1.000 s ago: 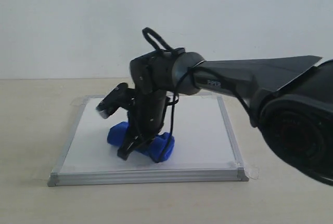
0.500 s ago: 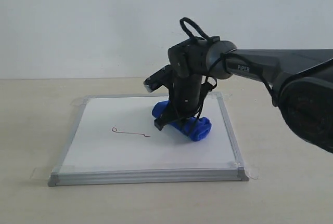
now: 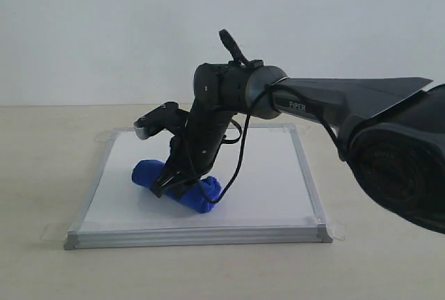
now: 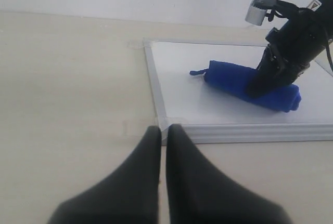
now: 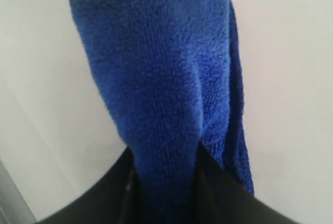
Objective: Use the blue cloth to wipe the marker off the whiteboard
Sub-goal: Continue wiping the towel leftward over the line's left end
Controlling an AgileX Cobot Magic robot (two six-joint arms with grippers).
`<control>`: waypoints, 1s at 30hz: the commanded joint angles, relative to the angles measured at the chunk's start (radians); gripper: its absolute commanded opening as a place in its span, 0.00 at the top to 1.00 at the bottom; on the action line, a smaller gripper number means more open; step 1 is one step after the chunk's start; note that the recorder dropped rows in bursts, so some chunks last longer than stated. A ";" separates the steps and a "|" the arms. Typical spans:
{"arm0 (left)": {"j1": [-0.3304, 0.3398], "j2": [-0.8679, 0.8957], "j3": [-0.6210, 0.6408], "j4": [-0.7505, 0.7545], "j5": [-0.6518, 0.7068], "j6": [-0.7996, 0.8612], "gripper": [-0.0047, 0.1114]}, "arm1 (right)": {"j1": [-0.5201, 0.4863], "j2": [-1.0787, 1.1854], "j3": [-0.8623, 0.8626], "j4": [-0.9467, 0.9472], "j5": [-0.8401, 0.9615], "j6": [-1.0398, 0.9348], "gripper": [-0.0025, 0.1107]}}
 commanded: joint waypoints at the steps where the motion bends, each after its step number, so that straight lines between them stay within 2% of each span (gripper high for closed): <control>1: -0.002 -0.002 0.004 0.005 -0.005 -0.007 0.93 | -0.050 0.042 0.010 -0.303 -0.011 0.224 0.98; 3: -0.002 -0.002 0.004 0.005 -0.005 -0.007 0.93 | -0.068 0.044 0.010 -0.423 -0.028 0.313 0.98; 6: -0.002 -0.002 0.004 0.005 -0.005 -0.007 0.93 | -0.071 0.044 0.010 -0.468 -0.055 0.387 0.98; 8: -0.002 -0.002 0.004 0.005 -0.005 -0.007 0.93 | -0.054 0.052 0.010 -0.401 -0.071 0.374 0.98; 14: -0.002 -0.002 0.004 0.005 -0.005 -0.007 0.93 | 0.043 0.070 0.010 0.007 -0.053 0.060 0.98; 17: -0.002 -0.002 0.004 0.005 -0.005 -0.007 0.93 | 0.078 0.070 -0.021 0.085 0.022 -0.034 0.98; 21: -0.002 -0.002 0.004 0.005 -0.005 -0.007 0.93 | 0.062 0.070 -0.077 -0.004 0.034 0.018 0.98; 27: -0.002 -0.002 0.004 0.005 -0.005 -0.007 0.93 | -0.032 0.083 -0.094 -0.379 -0.005 0.300 0.98; 30: -0.002 -0.002 0.004 0.005 -0.005 -0.007 0.93 | -0.072 0.087 -0.094 -0.381 0.002 0.338 0.98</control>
